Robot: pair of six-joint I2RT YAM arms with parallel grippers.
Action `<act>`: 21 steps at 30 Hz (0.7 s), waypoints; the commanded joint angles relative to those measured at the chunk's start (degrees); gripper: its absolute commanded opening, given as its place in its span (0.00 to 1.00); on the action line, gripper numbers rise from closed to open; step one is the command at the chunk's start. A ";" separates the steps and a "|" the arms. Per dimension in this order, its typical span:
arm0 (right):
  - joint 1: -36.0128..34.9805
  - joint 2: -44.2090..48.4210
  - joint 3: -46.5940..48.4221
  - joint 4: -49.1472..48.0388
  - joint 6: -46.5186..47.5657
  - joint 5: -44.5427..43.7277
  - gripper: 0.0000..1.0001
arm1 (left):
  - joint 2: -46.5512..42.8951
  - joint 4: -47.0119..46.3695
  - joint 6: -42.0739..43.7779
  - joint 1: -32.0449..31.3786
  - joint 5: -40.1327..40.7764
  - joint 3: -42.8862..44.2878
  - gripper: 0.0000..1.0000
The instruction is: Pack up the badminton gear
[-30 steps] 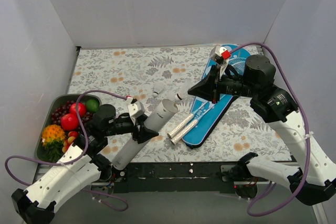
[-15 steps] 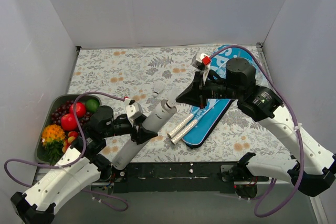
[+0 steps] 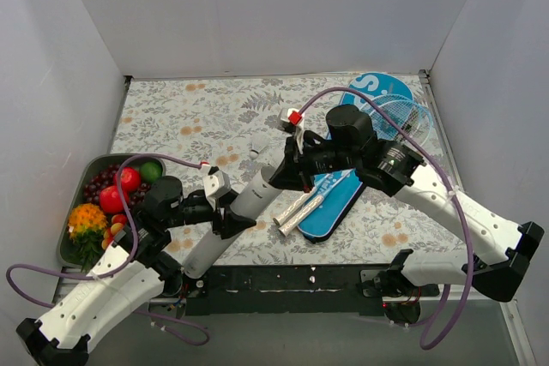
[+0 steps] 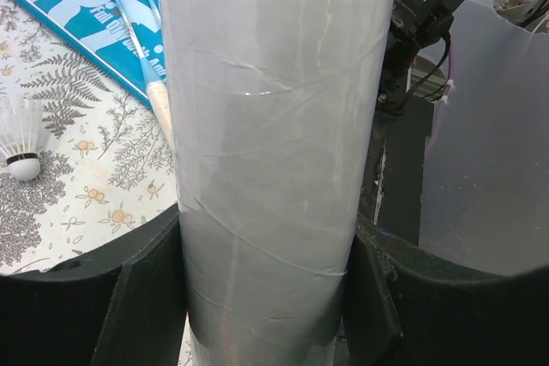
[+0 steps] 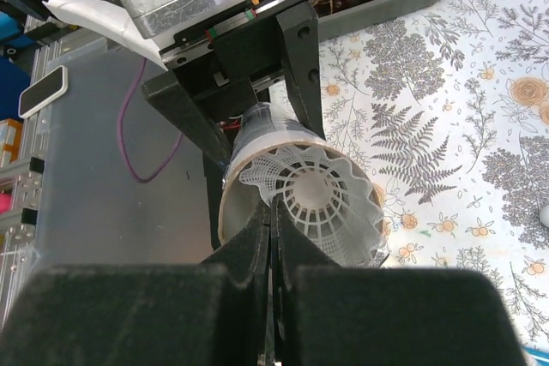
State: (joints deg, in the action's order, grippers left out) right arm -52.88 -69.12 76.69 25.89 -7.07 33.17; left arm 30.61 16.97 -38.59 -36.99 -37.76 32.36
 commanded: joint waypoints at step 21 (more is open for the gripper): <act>-2.76 -7.61 8.12 11.97 6.28 4.29 0.31 | -4.77 -2.03 -0.08 -0.27 -1.09 -0.89 0.55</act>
State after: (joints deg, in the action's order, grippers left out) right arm -55.48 -77.36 80.66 30.76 -2.66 40.99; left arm 27.42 19.70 -36.64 -37.36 -39.44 31.27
